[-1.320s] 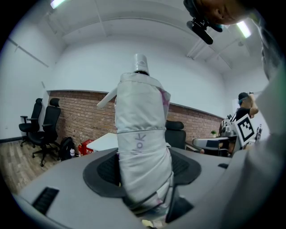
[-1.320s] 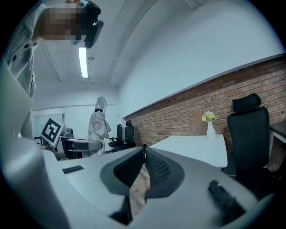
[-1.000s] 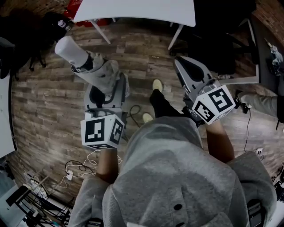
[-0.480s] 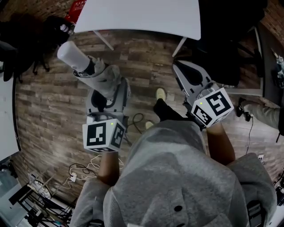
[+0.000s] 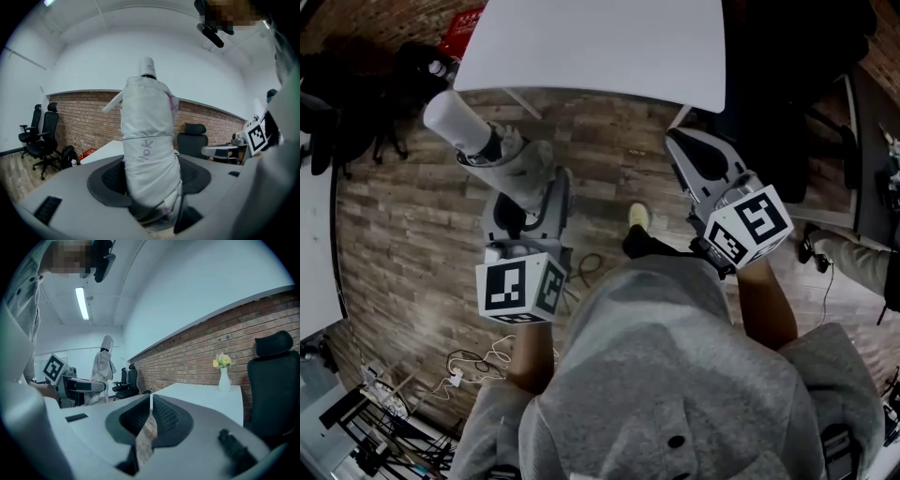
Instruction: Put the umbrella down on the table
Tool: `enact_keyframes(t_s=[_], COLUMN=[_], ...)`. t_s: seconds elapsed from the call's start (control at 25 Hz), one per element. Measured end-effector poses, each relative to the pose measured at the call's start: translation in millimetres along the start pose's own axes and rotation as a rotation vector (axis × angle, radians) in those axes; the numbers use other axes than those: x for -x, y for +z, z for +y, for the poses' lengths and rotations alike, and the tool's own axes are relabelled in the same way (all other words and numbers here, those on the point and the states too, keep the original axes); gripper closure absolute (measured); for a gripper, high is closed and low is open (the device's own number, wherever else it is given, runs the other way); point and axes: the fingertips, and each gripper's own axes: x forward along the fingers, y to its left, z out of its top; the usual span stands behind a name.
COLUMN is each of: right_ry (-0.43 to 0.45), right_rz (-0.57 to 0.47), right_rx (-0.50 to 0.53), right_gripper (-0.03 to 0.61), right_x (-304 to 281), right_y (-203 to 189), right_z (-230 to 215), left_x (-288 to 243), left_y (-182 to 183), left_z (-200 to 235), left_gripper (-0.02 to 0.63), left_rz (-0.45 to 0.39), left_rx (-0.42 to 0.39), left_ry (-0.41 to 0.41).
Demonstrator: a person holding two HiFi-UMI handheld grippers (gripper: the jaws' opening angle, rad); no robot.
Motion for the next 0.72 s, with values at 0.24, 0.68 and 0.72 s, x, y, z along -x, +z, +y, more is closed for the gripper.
enact_keyframes(t_s=[0.24, 0.68, 0.72], right_ry=[-0.022, 0.019, 0.022], right_rz=[-0.019, -0.018, -0.018], right_rx=[-0.032, -0.013, -0.013], right_gripper=[0.543, 0.543, 0.543], right_x=[-12.6, -26.0, -26.2], right_y=[12.6, 14.7, 14.8], right_z=[-27.0, -54.8, -55.7], left_x=[-23.4, -50.9, -52.1], left_y=[8.1, 16.3, 16.4], left_z=[-0.3, -4.7, -5.7], left_gripper=[0.327, 0.327, 0.327], left_rz=[0.000, -0.010, -0.011], left_rx=[-0.004, -0.006, -0.006], left_ry=[0.026, 0.060, 0.061])
